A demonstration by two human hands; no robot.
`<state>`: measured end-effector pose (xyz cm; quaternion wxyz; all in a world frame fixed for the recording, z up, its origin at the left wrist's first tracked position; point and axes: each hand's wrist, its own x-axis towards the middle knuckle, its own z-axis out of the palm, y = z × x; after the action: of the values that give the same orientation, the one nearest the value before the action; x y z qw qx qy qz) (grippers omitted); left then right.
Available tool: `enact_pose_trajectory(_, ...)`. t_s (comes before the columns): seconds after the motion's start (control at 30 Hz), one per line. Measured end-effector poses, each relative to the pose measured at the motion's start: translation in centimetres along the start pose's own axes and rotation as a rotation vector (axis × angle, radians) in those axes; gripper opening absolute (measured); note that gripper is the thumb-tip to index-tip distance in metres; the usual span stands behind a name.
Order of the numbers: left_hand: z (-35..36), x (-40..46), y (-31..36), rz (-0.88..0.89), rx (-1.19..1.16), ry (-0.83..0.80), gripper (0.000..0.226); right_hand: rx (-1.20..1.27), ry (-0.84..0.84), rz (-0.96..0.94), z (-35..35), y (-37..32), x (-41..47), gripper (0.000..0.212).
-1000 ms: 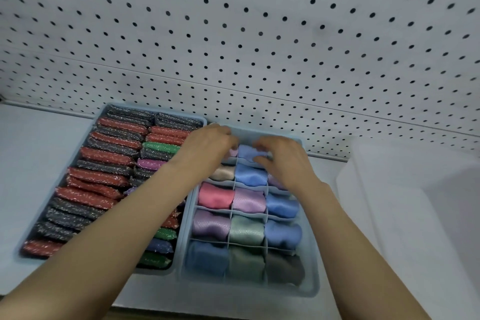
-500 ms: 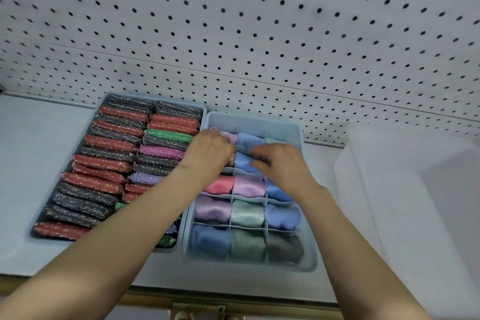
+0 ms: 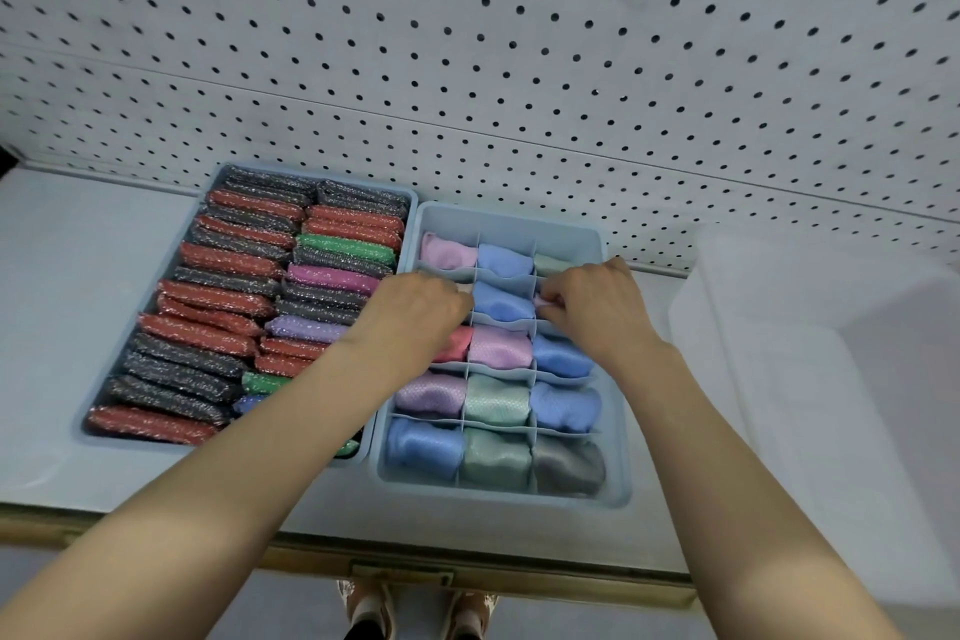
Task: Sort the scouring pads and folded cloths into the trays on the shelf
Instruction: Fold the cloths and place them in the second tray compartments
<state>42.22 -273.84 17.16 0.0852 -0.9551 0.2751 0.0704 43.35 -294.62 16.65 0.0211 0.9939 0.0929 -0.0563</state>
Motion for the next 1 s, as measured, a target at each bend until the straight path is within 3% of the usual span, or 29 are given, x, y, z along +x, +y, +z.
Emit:
enact_pose_trajectory(0.13, 1.1, -0.5, 0.0, -0.014, -0.117, 0.102, 0.036, 0.179, 0.111, 0.005, 0.2, -0.1, -1.1, 0.011)
enact_pose_trajectory(0.23, 1.6, -0.9, 0.0, 0.004, -0.119, 0.119, 0.042, 0.297, 0.06, -0.071, -0.2, -1.4, -2.7, 0.009)
enact_pose_trajectory(0.37, 1.6, -1.1, 0.5, 0.04, -0.05, 0.106, 0.026, 0.125, -0.041, -0.191, 0.5, -3.6, -3.3, 0.022)
enact_pose_trajectory(0.67, 1.6, -1.2, 1.1, 0.063, -0.101, 0.139, 0.027, 0.234, -0.115, -0.152, 0.5, -4.2, -2.7, 0.026)
enact_pose_trajectory(0.77, 2.2, -1.8, 0.7, 0.07, -0.16, 0.191, 0.028, 0.39, -0.025, -0.025, 0.6, -2.1, -4.0, 0.025)
enact_pose_trajectory(0.9, 2.5, -3.6, 0.7, 0.06, -0.248, 0.204, 0.018, 0.246, -0.082, 0.077, 0.7, -0.1, -5.5, 0.005)
enact_pose_trajectory(1.0, 1.8, -4.4, 1.8, 0.042, -0.21, 0.143, 0.009, 0.137, -0.143, 0.027, 0.5, -1.1, -5.3, 0.01)
